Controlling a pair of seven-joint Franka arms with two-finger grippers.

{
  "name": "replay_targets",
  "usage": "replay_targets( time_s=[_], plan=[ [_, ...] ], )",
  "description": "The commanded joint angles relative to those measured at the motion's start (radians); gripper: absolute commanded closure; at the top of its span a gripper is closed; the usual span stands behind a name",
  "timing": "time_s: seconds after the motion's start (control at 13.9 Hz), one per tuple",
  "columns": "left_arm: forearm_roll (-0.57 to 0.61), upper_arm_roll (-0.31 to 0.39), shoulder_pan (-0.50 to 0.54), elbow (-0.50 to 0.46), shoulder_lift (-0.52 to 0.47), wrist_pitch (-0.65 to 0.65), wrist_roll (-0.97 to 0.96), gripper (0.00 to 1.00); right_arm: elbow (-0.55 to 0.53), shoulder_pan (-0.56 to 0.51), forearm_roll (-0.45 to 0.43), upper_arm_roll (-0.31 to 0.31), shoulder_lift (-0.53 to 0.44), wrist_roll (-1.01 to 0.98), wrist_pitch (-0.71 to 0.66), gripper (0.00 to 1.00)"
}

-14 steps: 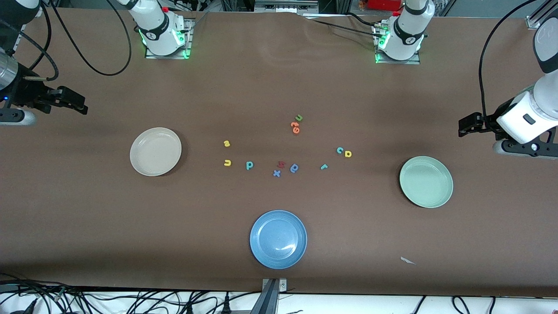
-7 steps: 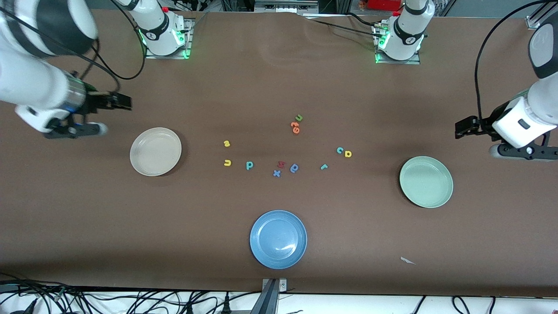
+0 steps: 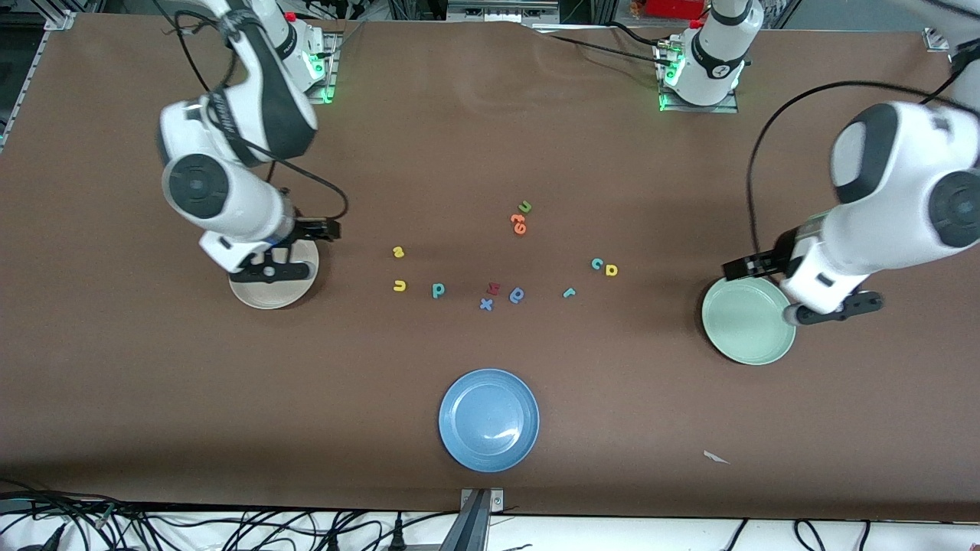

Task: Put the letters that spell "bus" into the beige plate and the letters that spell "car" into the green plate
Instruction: 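Move the right gripper to the yellow 2 while the left gripper reaches the a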

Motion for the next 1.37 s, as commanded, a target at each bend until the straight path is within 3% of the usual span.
replay_targets(
  time_s=[0.0,0.36,0.58,0.79,1.08,1.3],
  plan=[
    [-0.049,0.007,-0.044,-0.05,0.027,0.093,-0.149,0.0,-0.052,0.073,-0.001,-0.007,0.039,0.124,0.115,0.06],
    [-0.051,0.007,-0.135,-0.26,0.026,0.384,-0.471,0.0,-0.164,0.133,0.0,-0.007,0.121,0.241,0.412,0.35],
    [-0.051,0.007,-0.181,-0.376,0.026,0.561,-0.639,0.0,-0.193,0.16,0.0,-0.007,0.156,0.278,0.502,0.35],
    [-0.045,0.008,-0.234,-0.447,0.05,0.703,-0.827,0.0,-0.195,0.173,0.002,-0.007,0.173,0.291,0.508,0.35],
    [-0.031,0.01,-0.293,-0.452,0.136,0.811,-1.024,0.0,-0.215,0.188,0.002,-0.007,0.193,0.309,0.549,0.35],
    [-0.029,0.01,-0.308,-0.475,0.147,0.819,-1.047,0.0,-0.217,0.196,0.002,-0.007,0.207,0.315,0.562,0.38]
  ],
)
